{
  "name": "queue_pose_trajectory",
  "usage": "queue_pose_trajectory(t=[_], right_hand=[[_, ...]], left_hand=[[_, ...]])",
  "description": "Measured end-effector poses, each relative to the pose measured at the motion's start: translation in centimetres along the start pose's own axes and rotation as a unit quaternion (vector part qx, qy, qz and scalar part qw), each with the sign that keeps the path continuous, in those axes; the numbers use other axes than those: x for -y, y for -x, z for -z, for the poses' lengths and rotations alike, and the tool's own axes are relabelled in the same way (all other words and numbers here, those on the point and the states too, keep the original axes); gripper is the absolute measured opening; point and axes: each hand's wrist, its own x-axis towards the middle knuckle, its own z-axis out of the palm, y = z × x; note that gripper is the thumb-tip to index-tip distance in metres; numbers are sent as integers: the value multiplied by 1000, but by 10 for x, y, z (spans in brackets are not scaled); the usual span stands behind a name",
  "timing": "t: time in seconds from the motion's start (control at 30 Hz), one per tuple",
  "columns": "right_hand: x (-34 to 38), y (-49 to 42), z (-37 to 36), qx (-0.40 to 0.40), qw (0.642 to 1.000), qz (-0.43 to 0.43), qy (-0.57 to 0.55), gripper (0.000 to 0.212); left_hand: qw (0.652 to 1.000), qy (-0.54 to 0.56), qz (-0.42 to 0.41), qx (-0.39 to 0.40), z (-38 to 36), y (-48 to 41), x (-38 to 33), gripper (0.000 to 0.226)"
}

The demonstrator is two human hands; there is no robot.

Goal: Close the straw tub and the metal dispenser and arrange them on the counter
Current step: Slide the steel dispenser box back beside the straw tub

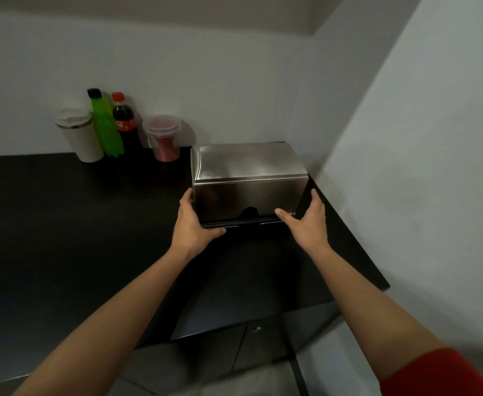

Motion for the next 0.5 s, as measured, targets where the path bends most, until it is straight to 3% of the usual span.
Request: queue_pose_trajectory(t=[0.23, 0.5], right_hand=[[-21, -17, -8, 100, 995, -9, -12, 107], [-30, -26, -25, 63, 997, 5, -38, 92]], left_hand=[[1000, -8, 28, 1, -7, -6, 10, 115], [999, -27, 32, -25, -9, -13, 22, 100]])
